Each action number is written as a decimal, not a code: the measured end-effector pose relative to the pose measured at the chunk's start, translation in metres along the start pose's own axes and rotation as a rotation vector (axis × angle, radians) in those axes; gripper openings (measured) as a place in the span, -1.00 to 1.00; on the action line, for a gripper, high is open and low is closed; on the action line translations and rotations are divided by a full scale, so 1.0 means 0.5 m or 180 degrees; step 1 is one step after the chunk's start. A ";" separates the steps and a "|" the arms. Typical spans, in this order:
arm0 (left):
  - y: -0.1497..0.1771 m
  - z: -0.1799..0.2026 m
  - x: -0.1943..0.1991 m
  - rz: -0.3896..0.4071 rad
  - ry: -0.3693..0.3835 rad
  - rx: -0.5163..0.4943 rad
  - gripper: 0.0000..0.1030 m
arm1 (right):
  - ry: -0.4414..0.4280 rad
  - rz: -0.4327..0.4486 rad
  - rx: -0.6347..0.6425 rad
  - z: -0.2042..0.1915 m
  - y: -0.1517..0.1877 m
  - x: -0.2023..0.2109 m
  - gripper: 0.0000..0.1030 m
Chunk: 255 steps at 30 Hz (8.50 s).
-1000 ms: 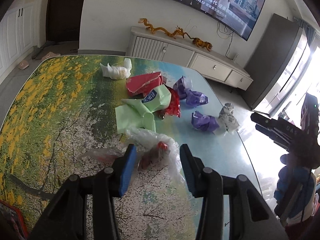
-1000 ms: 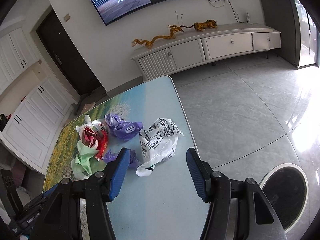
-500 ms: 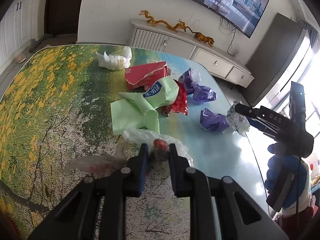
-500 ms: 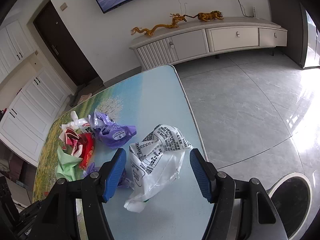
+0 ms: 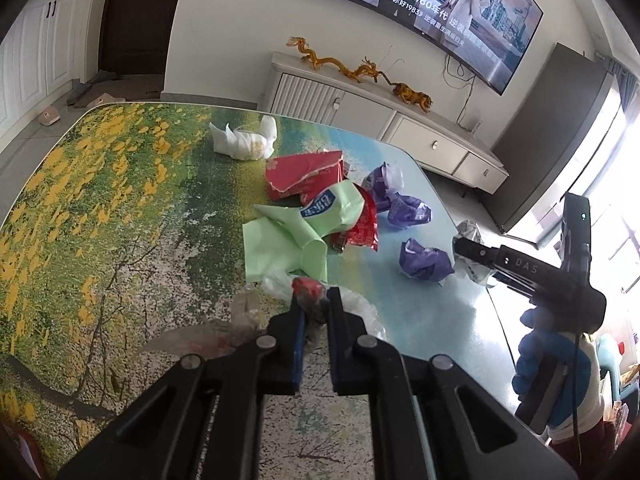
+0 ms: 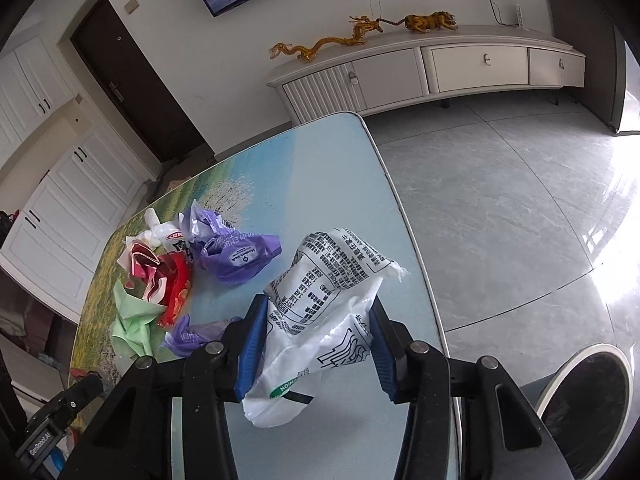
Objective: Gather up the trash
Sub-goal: 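Grasp the white printed bag with the right gripper while the left grasps clear plastic, then carry both items over the white bin and open both grippers, then move both tools back over the table toward the purple bags, then grasp the clear plastic bag with the left gripper while the right grasps a purple bag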
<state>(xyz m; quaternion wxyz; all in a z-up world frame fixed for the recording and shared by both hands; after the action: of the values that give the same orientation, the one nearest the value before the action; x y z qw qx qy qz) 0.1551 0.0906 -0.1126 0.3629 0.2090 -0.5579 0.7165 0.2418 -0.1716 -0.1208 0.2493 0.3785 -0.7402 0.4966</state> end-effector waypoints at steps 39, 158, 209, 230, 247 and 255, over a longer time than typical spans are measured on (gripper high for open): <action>-0.065 0.361 0.204 0.0602 0.0632 -0.0824 -0.83 | 0.0008 0.1156 -0.0305 0.114 0.090 0.449 -0.16; -0.077 0.074 0.252 0.0943 -0.0287 0.0097 0.14 | 0.0224 0.0991 0.0539 -0.161 0.050 0.361 0.27; 0.024 0.066 -0.110 -0.0131 -0.0492 -0.0223 0.12 | -0.0341 -0.0200 0.0973 -0.118 0.034 -0.056 0.34; 0.038 0.064 -0.094 -0.0067 -0.0396 -0.0179 -0.49 | -0.0489 -0.0186 0.1015 -0.116 0.061 -0.038 -0.76; 0.026 0.076 -0.007 0.0220 -0.0333 -0.0208 -0.52 | -0.0620 0.0004 0.1044 -0.141 0.079 0.047 -0.85; 0.013 0.097 0.042 0.0364 -0.0282 -0.0265 -0.53 | -0.0695 0.0201 0.1022 -0.148 0.086 0.108 -0.87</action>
<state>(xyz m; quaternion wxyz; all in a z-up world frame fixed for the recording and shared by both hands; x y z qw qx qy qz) 0.1313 0.0498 -0.0880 0.3046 0.1931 -0.6137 0.7023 0.1748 -0.1105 -0.0756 0.0883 0.4416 -0.6856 0.5720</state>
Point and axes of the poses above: each gripper's, at about its wrist camera, not at the fingertips, and x roughly against the way its jaws point, z to its right, y to its underside, the point moved 2 cm from there along -x, roughly the way its jaws point, and after that the axes turned 4 degrees about -x, right-handed, at the moved point
